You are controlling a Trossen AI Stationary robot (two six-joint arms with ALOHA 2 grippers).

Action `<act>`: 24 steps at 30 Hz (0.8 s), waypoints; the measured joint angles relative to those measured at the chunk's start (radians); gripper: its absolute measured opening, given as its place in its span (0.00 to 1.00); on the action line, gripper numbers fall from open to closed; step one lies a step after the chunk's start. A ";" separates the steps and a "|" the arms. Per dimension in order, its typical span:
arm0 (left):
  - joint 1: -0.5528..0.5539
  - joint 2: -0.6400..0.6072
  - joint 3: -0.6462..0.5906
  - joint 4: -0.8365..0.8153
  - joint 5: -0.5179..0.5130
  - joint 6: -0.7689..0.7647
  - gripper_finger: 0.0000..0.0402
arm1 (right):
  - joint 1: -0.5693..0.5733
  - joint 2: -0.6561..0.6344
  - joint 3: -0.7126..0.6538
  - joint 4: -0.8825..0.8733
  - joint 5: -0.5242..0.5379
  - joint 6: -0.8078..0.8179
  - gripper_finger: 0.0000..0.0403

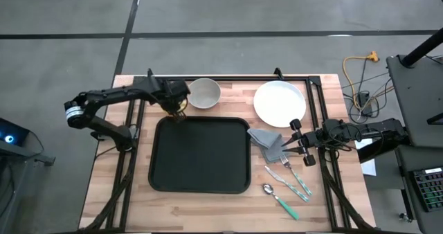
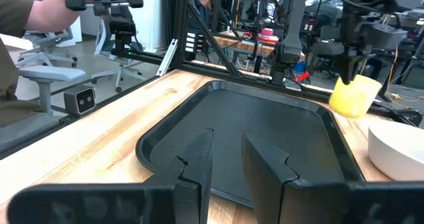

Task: Set up tray
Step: Put the yellow mug on the top left of the black serving tray

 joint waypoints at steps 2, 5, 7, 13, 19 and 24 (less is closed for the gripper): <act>-0.029 -0.011 0.000 -0.004 0.000 -0.022 0.00 | 0.000 0.000 0.000 0.000 0.000 0.000 0.17; -0.067 -0.032 0.000 -0.013 -0.001 -0.056 0.00 | 0.000 0.000 0.000 0.000 0.000 0.000 0.17; -0.099 -0.047 0.000 -0.018 -0.002 -0.076 0.00 | 0.000 0.000 0.000 0.000 0.000 0.000 0.17; -0.190 -0.082 -0.003 -0.038 -0.001 -0.147 0.00 | 0.000 0.000 0.000 0.000 0.000 0.000 0.17; -0.272 -0.086 -0.065 -0.041 -0.001 -0.212 0.00 | 0.000 -0.001 0.000 0.000 0.000 0.000 0.17; -0.295 -0.086 -0.115 -0.039 -0.001 -0.256 0.00 | 0.000 -0.001 0.000 0.000 0.000 0.000 0.17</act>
